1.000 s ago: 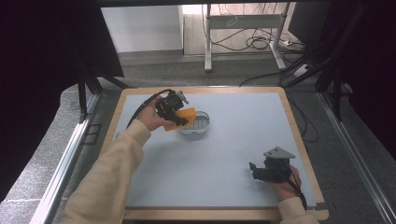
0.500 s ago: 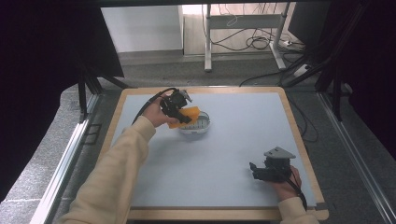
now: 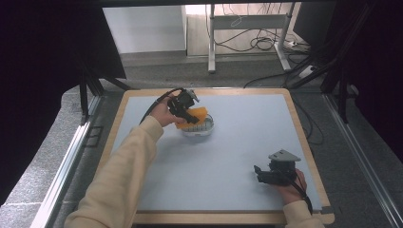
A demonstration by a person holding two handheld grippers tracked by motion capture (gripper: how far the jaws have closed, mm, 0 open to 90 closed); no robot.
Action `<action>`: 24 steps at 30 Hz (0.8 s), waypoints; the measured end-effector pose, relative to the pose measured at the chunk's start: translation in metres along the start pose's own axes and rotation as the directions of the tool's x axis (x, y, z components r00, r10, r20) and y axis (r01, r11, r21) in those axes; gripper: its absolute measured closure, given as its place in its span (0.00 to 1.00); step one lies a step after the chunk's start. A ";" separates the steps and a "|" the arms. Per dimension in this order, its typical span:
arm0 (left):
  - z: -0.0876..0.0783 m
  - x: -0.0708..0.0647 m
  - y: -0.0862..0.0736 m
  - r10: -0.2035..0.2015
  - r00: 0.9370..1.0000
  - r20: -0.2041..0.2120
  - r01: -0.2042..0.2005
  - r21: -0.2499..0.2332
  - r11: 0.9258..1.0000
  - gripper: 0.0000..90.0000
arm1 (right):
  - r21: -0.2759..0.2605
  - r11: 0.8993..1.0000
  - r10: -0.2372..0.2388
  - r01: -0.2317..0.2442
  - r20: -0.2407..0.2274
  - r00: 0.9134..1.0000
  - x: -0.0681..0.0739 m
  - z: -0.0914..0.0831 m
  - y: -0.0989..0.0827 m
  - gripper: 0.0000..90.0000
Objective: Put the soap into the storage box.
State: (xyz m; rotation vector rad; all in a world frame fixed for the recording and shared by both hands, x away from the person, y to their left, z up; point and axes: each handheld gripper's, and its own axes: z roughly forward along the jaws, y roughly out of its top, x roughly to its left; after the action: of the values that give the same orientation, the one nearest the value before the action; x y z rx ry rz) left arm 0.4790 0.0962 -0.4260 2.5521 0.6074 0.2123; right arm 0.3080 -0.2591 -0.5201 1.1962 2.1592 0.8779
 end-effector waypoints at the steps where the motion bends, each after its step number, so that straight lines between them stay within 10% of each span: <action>1: 0.001 0.000 0.001 0.003 1.000 0.003 -0.003 0.001 1.000 0.69 | 0.000 1.000 0.000 0.000 0.000 1.000 0.000 0.000 0.000 0.13; 24: 0.029 0.004 0.010 0.039 0.998 0.052 -0.039 -0.001 0.999 0.69 | -0.004 1.000 0.002 -0.002 0.007 1.000 -0.002 -0.001 0.000 0.13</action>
State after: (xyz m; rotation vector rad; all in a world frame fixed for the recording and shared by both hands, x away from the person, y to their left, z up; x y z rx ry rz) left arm 0.4937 0.0779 -0.4454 2.5623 0.5390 0.1593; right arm 0.3084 -0.2607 -0.5192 1.1982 2.1501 0.8774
